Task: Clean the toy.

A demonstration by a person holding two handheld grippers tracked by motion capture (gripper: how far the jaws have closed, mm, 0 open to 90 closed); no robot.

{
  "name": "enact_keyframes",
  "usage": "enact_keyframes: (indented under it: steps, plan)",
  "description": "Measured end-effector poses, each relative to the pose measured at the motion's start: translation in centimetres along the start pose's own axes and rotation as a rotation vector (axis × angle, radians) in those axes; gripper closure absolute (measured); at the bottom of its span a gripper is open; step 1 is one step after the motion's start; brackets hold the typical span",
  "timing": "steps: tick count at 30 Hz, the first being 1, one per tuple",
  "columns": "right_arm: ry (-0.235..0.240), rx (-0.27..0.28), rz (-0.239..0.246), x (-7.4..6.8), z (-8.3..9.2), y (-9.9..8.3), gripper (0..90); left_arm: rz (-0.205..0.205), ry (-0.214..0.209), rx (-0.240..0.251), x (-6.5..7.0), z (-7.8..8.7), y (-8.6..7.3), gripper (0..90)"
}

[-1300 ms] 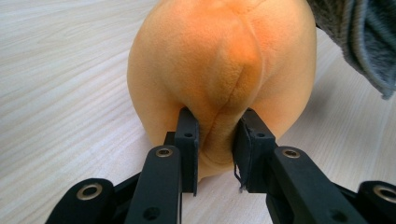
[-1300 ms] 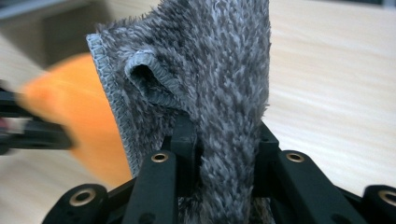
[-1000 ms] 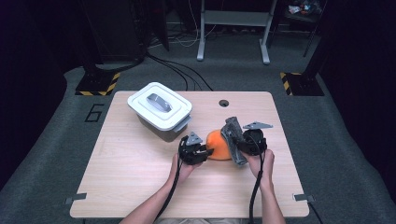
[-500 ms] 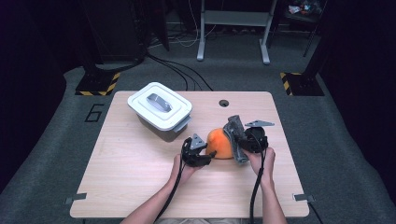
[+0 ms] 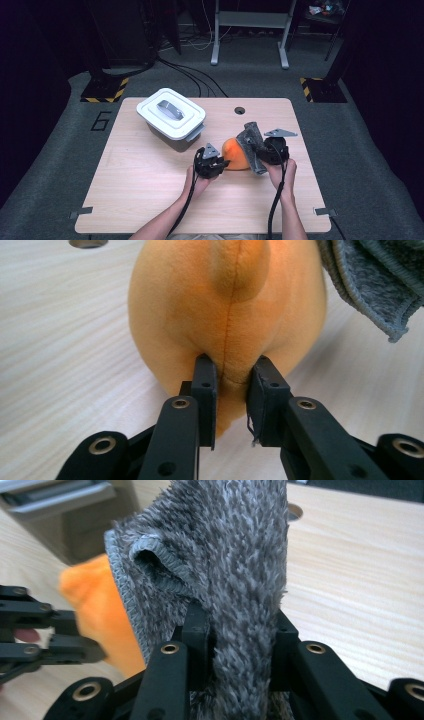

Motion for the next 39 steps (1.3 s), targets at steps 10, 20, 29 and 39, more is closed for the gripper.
enact_keyframes:
  steps: [10, 20, 29, 39]
  plan:
    - [0.039, 0.016, 0.103, -3.5, 0.1, 2.1, 69.0, 0.036, -0.025, -0.026, 0.5, 0.3, 0.1, 76.6]
    - [-0.008, -0.024, 0.155, -4.1, -1.5, 2.1, 69.1, 0.023, -0.006, -0.035, 0.3, 0.1, 0.0, 76.7]
    - [-0.063, -0.056, 0.074, -0.9, -1.4, 0.0, 69.0, 0.036, -0.013, -0.030, -0.2, 0.0, -0.1, 76.5]
    - [-0.074, -0.135, -0.055, 2.6, -2.9, -3.1, 68.8, 0.031, -0.016, -0.027, -0.1, -0.1, -0.2, 76.4]
Point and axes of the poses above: each handheld gripper's, and its own axes: z roughly backward along the jaws, y roughly out of its top, x roughly to its right, the point moved 6 cm from there along -z, roughly forward along the jaws, and after that the axes turned 12 degrees about z, right-handed, at the moved point
